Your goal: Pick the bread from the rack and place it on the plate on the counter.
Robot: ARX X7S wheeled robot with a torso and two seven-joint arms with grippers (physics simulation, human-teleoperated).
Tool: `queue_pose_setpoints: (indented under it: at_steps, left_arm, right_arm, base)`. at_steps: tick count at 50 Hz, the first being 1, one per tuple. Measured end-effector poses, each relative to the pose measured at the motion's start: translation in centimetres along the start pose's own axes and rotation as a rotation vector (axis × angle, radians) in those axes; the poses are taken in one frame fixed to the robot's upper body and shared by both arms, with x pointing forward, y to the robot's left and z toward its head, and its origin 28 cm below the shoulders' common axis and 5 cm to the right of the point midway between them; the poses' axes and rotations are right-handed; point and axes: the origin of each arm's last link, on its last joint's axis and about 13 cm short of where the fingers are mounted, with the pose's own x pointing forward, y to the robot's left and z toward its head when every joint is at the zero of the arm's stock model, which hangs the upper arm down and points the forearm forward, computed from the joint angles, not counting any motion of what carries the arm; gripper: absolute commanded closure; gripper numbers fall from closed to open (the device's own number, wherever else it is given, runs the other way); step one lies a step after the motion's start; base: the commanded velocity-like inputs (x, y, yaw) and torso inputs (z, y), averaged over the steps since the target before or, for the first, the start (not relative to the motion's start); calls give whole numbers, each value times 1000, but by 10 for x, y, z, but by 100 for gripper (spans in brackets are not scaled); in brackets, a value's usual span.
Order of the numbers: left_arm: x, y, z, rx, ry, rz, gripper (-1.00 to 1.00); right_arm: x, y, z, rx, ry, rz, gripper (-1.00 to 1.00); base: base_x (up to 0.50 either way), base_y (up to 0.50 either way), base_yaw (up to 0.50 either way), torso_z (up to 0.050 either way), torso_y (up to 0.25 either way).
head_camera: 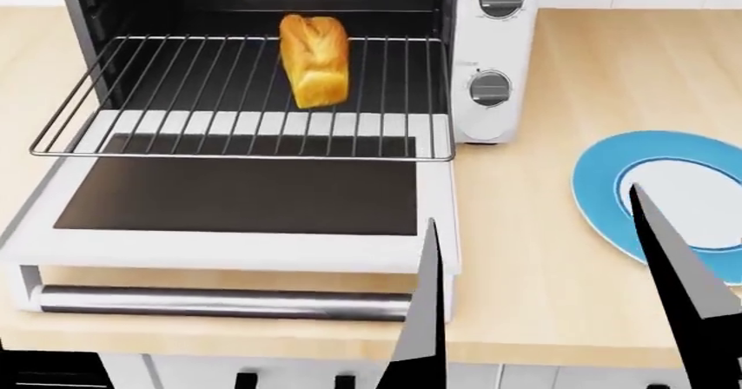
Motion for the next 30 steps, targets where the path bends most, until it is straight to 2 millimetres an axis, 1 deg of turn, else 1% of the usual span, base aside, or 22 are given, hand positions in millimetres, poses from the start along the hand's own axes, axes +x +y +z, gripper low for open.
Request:
queue_pose_setpoints:
  at_steps: [15, 30]
  left_arm:
    - [-3, 1, 2, 6, 5, 7, -100]
    - [-10, -1, -2, 11, 43, 13, -100]
  right_arm:
    - [-1, -3, 2, -13, 16, -34, -100]
    - [0, -1, -2, 4, 44, -11, -100]
  base:
    - [285, 0, 0, 50, 40]
    - [0, 0, 0, 0, 0]
